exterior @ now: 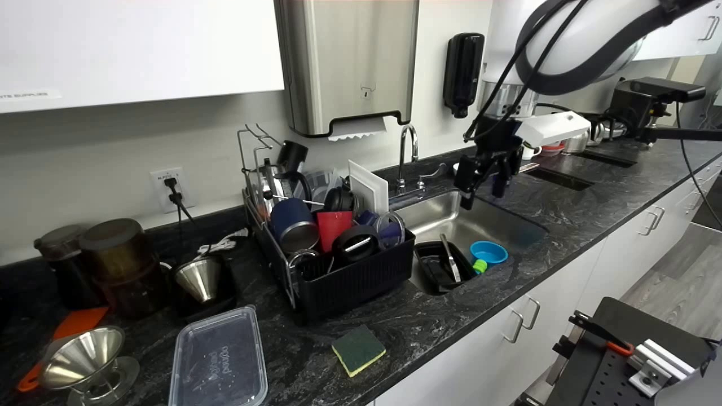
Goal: Put the knife in the sink on the dish rack
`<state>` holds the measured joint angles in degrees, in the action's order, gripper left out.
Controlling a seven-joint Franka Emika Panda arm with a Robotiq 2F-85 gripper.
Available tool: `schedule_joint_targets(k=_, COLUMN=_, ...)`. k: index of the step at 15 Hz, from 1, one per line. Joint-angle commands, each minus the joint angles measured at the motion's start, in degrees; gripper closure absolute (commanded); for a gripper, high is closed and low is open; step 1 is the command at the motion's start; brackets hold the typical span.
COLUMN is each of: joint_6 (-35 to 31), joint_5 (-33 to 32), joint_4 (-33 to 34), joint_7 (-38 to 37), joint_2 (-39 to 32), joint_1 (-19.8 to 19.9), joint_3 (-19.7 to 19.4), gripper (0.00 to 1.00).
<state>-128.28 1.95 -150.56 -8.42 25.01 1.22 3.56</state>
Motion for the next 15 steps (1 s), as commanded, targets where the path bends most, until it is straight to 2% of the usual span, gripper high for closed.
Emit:
schedule_joint_targets(k=1, joint_6=-3.5, joint_5=-2.3, joint_4=1.1, joint_7=-2.0, joint_2=-6.8, joint_1=1.8, joint_3=-0.7, gripper=0.00)
schedule_joint_targets(k=6, joint_6=-7.9, joint_5=-5.1, joint_4=3.7, joint_7=-6.0, joint_2=-16.4, joint_1=3.5, joint_3=-2.1, gripper=0.00)
schedule_joint_targets(k=12, joint_6=-8.4, joint_5=-7.7, joint_4=13.4, joint_7=-11.8, joint_2=-28.3, joint_1=3.4, joint_3=-4.8, gripper=0.00)
schedule_joint_targets(k=14, joint_6=-7.2, joint_5=-6.7, joint_4=16.2, joint_7=-12.5, joint_2=-29.8, joint_1=2.4, joint_3=-5.1, gripper=0.00)
schedule_joint_targets(k=15, joint_6=-8.8, joint_5=-6.6, joint_4=13.8, joint_7=-10.9, joint_2=-28.2, joint_1=2.5, joint_3=-5.6, gripper=0.00)
